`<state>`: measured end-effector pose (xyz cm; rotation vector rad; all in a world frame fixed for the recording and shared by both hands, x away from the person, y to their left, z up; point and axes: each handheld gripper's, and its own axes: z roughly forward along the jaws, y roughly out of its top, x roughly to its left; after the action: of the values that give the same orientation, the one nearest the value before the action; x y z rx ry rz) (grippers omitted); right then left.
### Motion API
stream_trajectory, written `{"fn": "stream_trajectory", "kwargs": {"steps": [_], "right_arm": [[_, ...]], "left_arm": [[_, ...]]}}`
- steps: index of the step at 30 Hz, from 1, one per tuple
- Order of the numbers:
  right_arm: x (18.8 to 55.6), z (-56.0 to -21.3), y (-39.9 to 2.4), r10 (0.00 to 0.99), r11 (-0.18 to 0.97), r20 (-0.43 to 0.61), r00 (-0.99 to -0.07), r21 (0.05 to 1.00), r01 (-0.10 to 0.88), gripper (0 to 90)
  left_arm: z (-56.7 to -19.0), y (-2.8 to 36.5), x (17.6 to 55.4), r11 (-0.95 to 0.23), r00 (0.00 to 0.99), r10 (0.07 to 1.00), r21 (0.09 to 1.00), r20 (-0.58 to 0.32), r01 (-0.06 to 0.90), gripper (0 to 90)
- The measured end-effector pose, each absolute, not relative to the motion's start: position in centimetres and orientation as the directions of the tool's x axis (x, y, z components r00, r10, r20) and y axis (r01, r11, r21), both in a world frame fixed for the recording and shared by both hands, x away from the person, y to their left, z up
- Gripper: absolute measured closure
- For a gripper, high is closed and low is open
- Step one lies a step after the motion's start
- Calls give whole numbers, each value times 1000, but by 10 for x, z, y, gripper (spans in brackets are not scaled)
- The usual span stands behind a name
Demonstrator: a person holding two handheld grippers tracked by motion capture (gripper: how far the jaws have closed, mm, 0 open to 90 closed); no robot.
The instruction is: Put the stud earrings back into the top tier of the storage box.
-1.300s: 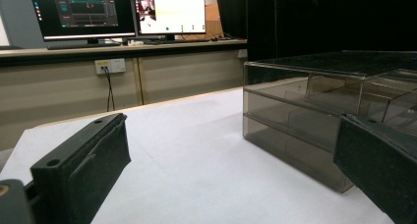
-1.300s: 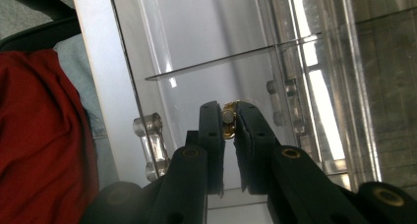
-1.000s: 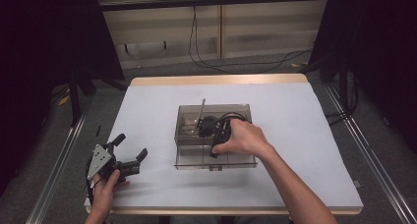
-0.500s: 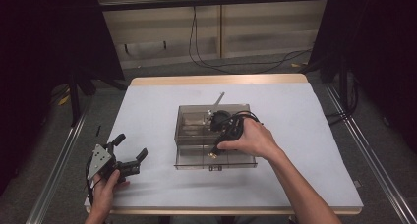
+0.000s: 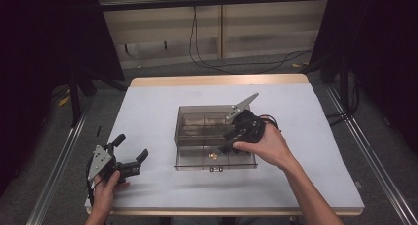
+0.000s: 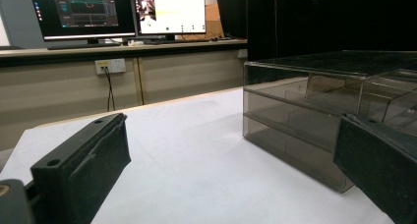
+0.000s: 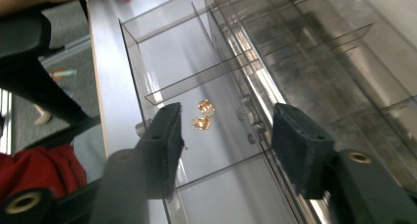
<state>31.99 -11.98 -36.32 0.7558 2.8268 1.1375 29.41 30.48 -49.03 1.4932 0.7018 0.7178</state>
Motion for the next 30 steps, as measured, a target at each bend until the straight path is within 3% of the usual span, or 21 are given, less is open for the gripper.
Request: {"fn": "stream_trajectory", "kwargs": {"steps": [2, 6, 12, 30], "right_arm": [[317, -362, -126, 458, 592, 150, -876, 684, 427, 344], [312, -360, -145, 507, 485, 176, -844, 751, 448, 290], [303, -366, -171, 580, 431, 168, -797, 767, 475, 203], [265, -398, -244, 733, 240, 190, -653, 826, 510, 157]], "left_arm": [[-490, 305, 294, -40, 619, 785, 999, 26, 8, 7], [-490, 305, 294, -40, 618, 786, 999, 26, 8, 6], [-490, 305, 294, -40, 619, 785, 999, 26, 8, 6], [-490, 305, 294, -42, 618, 786, 999, 28, 9, 6]]}}
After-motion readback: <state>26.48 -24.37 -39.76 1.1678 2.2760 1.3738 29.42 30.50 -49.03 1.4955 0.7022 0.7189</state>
